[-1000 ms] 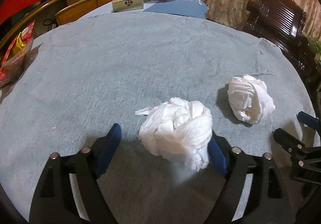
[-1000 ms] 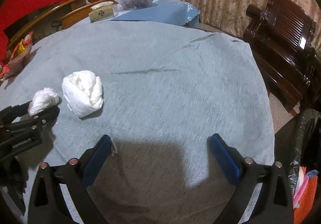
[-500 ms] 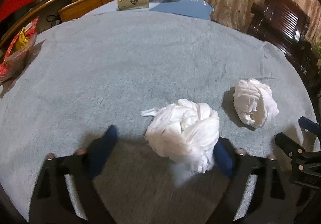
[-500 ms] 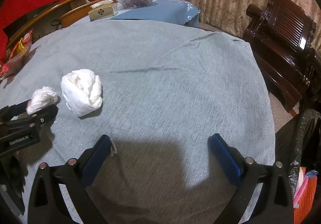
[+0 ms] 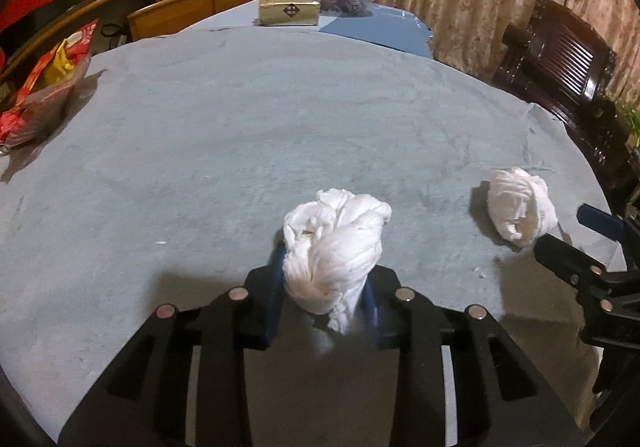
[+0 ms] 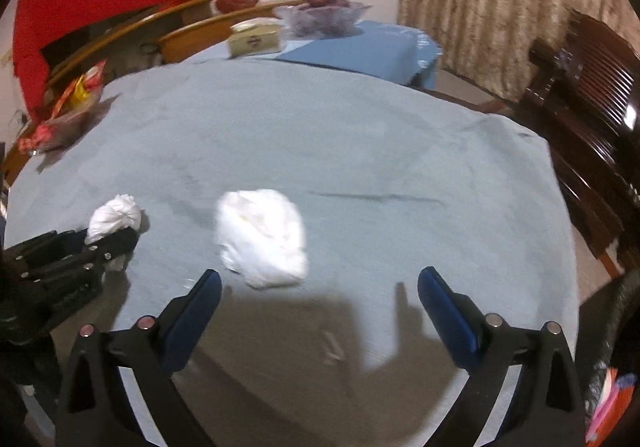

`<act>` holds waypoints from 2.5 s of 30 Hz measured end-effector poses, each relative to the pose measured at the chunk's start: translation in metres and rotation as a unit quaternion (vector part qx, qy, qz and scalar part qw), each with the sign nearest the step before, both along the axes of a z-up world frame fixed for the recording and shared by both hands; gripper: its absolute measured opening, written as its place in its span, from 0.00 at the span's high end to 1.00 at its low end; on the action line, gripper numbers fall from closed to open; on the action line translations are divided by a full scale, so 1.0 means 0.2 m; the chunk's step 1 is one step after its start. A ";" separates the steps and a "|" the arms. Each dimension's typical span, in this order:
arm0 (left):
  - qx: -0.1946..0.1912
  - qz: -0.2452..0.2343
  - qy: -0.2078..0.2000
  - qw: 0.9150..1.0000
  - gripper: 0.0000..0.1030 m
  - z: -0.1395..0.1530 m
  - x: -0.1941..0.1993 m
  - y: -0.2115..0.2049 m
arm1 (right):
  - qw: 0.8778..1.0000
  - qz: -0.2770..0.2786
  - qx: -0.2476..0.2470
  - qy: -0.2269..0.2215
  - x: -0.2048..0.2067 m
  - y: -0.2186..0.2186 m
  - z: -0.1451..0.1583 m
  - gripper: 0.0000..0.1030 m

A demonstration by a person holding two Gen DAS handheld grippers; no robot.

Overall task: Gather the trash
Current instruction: 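Grasp a white tissue wad with the left tool while the right grasps the other wad, then carry both white tissue wads over the trash bin with both tools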

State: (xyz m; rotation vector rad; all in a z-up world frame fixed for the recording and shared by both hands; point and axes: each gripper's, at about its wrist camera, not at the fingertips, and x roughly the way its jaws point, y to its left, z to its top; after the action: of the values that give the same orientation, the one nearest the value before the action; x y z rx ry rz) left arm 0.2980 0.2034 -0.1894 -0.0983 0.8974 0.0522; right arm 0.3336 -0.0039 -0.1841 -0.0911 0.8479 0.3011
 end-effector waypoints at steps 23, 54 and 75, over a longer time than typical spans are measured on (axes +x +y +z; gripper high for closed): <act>-0.009 -0.003 -0.028 1.000 0.69 0.09 -0.08 0.02 | 0.999 0.023 0.040 0.005 -0.06 0.06 0.14 0.58; -0.024 -0.120 -0.123 0.985 0.67 0.71 -0.52 -0.69 | 0.991 -0.053 0.089 -0.083 -0.66 -0.56 0.65 0.55; -0.038 -0.241 -0.148 0.958 0.66 0.83 -0.65 -1.37 | 0.975 -0.169 0.069 -0.126 -1.01 -1.25 0.76 0.55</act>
State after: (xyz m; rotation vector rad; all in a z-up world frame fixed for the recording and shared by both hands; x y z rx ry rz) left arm 0.1688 -0.0708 -0.0235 0.0428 0.6035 -0.4432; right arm 0.1325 -0.2529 -0.0319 0.1423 0.5757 0.0261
